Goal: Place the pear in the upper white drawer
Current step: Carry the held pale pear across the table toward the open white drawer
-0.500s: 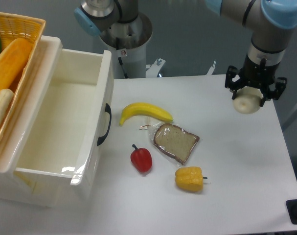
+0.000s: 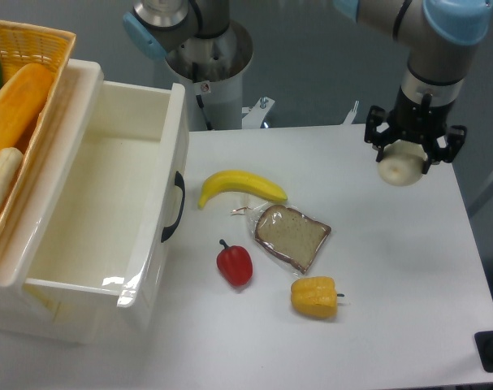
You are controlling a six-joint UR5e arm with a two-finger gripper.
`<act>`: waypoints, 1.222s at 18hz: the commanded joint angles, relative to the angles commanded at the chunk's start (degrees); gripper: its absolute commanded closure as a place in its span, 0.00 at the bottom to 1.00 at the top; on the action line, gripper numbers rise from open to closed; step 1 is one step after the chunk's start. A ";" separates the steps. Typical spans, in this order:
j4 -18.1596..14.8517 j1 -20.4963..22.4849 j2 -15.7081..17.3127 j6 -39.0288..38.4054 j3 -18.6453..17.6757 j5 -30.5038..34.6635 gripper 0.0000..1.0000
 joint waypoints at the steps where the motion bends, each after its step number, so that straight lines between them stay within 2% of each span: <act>1: -0.09 -0.26 0.17 -0.09 -0.26 0.00 0.91; 6: 0.00 -3.94 5.70 -3.51 -3.86 -0.44 0.90; 8: 0.00 -5.35 6.85 -3.78 -5.01 -0.53 0.90; 22: -0.09 -17.13 10.46 -20.47 -8.00 -3.78 0.90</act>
